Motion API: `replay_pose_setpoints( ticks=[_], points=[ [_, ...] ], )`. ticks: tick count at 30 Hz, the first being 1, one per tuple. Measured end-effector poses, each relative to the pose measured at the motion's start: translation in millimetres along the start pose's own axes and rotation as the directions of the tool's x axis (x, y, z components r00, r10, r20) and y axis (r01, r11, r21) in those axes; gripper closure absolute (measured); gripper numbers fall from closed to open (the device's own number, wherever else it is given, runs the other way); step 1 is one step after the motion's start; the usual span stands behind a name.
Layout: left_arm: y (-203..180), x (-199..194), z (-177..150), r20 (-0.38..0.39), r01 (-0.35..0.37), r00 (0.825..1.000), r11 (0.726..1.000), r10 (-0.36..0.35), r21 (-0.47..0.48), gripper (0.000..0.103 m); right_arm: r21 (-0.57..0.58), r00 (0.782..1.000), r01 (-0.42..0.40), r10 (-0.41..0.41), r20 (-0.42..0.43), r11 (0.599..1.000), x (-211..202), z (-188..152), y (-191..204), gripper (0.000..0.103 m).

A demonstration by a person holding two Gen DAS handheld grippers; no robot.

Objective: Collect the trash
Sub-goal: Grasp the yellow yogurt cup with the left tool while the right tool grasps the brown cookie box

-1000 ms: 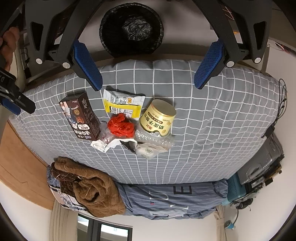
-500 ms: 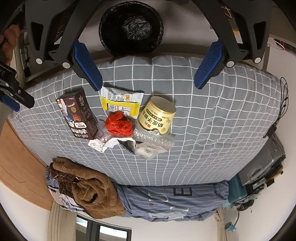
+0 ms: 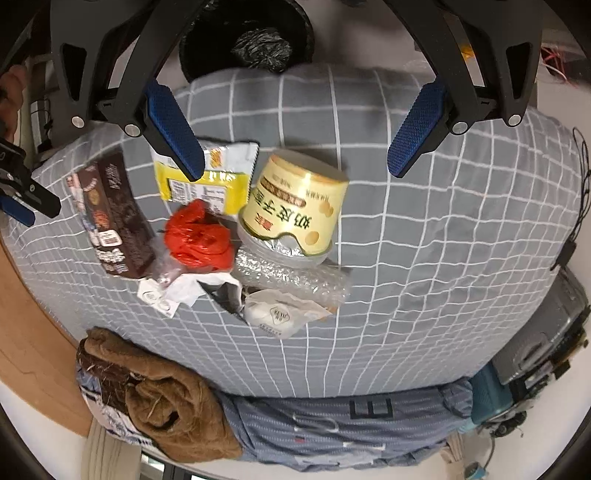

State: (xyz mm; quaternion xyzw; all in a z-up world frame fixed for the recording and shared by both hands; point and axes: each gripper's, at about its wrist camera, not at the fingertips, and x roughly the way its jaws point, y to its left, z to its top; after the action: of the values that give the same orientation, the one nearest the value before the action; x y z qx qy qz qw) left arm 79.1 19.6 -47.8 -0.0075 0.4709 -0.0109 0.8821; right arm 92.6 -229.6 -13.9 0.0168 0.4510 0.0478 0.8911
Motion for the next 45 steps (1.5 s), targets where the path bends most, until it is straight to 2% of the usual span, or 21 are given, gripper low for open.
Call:
replay_pose_setpoints(
  ticks=[7,15,22,25,28,30,31,34,37,45],
  points=[
    [1,39,14,-0.044,-0.007,0.999,1.000,0.009,0.029,0.006,0.005,0.995,0.013,-0.013,-0.095,1.000,55,12,-5,0.007],
    [2,66,19,-0.082,-0.011,0.997,0.999,0.015,0.047,0.006,0.019,0.989,-0.001,0.004,-0.150,1.000,83,16,-10,0.007],
    [-1,83,18,-0.115,-0.011,0.993,0.999,0.016,0.051,0.006,0.010,0.984,-0.007,0.009,-0.179,1.000,91,16,-3,0.007],
    [-2,86,20,-0.119,-0.006,0.993,0.999,0.012,0.049,0.007,0.002,0.981,0.017,-0.016,-0.191,1.000,95,14,0,0.007],
    [-5,91,22,-0.132,-0.002,0.991,0.999,0.009,0.051,0.013,0.013,0.979,0.021,-0.018,-0.204,1.000,97,12,0,0.008],
    [-6,92,21,-0.139,0.010,0.990,0.999,-0.004,0.042,0.024,0.020,0.978,0.030,-0.025,-0.209,0.999,98,11,0,0.012],
    [-7,93,22,-0.141,0.018,0.990,0.999,-0.012,0.039,0.025,0.023,0.977,0.041,-0.036,-0.209,0.999,97,11,-1,0.016],
    [-10,97,22,-0.156,0.004,0.988,0.998,0.005,0.056,0.027,0.047,0.976,0.045,-0.034,-0.216,0.998,99,12,-5,0.016],
    [-13,94,21,-0.152,-0.005,0.988,0.998,0.016,0.069,0.028,0.043,0.976,0.058,-0.047,-0.214,0.997,98,12,-3,0.016],
    [-11,69,14,-0.114,-0.013,0.993,1.000,0.015,0.014,0.028,0.060,0.984,0.063,-0.052,-0.173,0.996,77,11,-2,0.016]
  ],
)
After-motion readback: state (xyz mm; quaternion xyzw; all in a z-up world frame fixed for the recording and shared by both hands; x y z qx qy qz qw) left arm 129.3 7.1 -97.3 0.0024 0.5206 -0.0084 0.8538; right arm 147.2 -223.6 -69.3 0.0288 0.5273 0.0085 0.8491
